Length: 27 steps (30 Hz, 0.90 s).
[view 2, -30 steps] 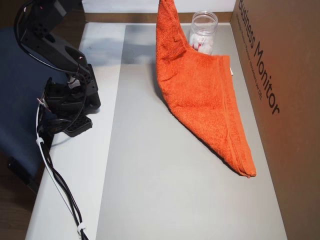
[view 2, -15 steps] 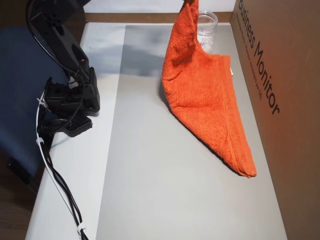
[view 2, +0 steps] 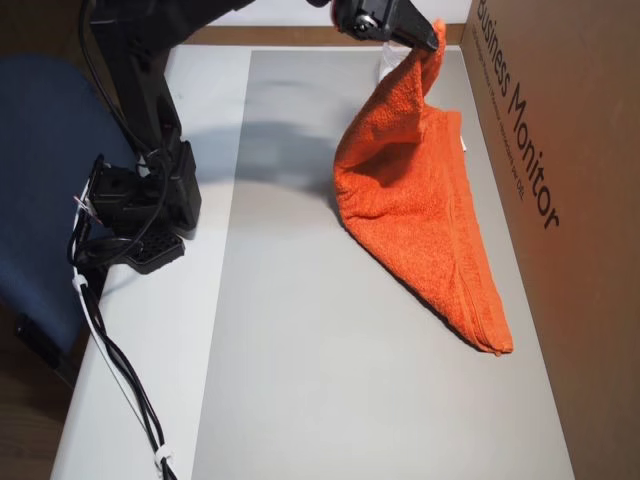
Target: Fold the blanket.
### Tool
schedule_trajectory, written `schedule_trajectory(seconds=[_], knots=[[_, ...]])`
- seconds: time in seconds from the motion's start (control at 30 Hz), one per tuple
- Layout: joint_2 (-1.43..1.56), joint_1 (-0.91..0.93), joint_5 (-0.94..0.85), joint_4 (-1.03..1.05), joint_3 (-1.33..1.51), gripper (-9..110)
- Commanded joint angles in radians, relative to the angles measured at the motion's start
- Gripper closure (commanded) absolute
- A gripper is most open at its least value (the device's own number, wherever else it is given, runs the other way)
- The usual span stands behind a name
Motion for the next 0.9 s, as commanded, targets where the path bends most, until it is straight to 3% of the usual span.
schedule_trajectory(seconds=[0.0,0.67,0.87], knots=[[-0.034,0.041,0.005,-0.028,-0.098,102],[-0.301,0.275,0.006,-0.445,-0.130,102],[-0.365,0.305,0.092,-0.554,-0.146,102]])
